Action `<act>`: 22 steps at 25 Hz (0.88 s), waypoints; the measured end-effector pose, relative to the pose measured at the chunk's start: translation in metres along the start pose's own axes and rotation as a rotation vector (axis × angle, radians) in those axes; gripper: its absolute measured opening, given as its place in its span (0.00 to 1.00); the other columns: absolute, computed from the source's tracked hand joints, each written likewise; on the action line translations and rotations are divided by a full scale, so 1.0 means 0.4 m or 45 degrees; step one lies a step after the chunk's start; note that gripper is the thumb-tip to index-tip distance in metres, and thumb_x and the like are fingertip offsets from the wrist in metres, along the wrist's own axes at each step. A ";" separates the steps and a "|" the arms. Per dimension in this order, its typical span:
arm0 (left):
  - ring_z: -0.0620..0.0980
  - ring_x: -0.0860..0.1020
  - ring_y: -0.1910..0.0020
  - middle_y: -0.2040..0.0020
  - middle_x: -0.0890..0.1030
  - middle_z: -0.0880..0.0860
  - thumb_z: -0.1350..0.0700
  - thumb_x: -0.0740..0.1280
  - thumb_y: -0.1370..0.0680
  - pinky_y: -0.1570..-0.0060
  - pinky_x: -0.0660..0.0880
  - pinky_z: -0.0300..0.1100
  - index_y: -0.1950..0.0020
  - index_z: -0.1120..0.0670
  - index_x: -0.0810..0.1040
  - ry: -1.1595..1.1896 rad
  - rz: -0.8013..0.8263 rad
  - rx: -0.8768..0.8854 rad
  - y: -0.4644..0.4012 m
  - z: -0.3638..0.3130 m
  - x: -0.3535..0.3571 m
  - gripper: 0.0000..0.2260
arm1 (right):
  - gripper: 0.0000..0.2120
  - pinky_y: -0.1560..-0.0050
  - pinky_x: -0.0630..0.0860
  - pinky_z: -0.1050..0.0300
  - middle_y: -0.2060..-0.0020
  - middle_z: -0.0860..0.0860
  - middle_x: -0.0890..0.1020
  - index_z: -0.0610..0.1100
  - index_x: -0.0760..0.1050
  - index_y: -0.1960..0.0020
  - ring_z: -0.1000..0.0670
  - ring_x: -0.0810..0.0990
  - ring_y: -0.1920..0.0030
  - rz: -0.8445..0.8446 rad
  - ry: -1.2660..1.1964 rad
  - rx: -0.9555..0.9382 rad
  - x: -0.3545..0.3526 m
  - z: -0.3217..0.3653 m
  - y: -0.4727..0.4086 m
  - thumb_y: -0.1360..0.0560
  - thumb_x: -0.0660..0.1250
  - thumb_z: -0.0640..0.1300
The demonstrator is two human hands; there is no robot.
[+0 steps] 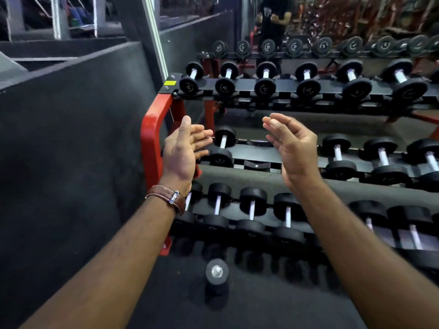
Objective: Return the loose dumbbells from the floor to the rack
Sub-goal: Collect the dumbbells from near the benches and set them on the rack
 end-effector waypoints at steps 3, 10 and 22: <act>0.53 0.85 0.49 0.48 0.86 0.58 0.43 0.55 0.16 0.50 0.80 0.48 0.44 0.60 0.80 -0.024 0.065 -0.003 -0.044 0.015 -0.077 0.23 | 0.13 0.38 0.79 0.50 0.46 0.44 0.86 0.45 0.83 0.46 0.48 0.84 0.41 -0.055 -0.007 0.002 0.085 -0.048 0.030 0.28 0.72 0.47; 0.53 0.85 0.50 0.49 0.86 0.58 0.45 0.55 0.16 0.50 0.80 0.47 0.46 0.59 0.79 -0.008 0.067 -0.082 -0.173 0.147 -0.182 0.20 | 0.15 0.36 0.78 0.47 0.44 0.42 0.85 0.42 0.82 0.44 0.46 0.83 0.41 -0.155 0.070 0.039 0.168 -0.197 -0.015 0.28 0.73 0.47; 0.55 0.85 0.50 0.50 0.86 0.57 0.46 0.55 0.16 0.49 0.79 0.51 0.48 0.57 0.80 0.003 0.187 -0.160 -0.382 0.394 -0.267 0.19 | 0.08 0.36 0.78 0.47 0.46 0.41 0.85 0.41 0.82 0.45 0.45 0.83 0.41 -0.300 0.124 0.126 0.269 -0.469 -0.090 0.24 0.71 0.41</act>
Point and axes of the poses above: each hand's wrist, its own y-axis away from the middle knuckle, its own x-axis out of the palm, z = x × y, the point moved 9 cm from there along -y, towards the middle knuckle
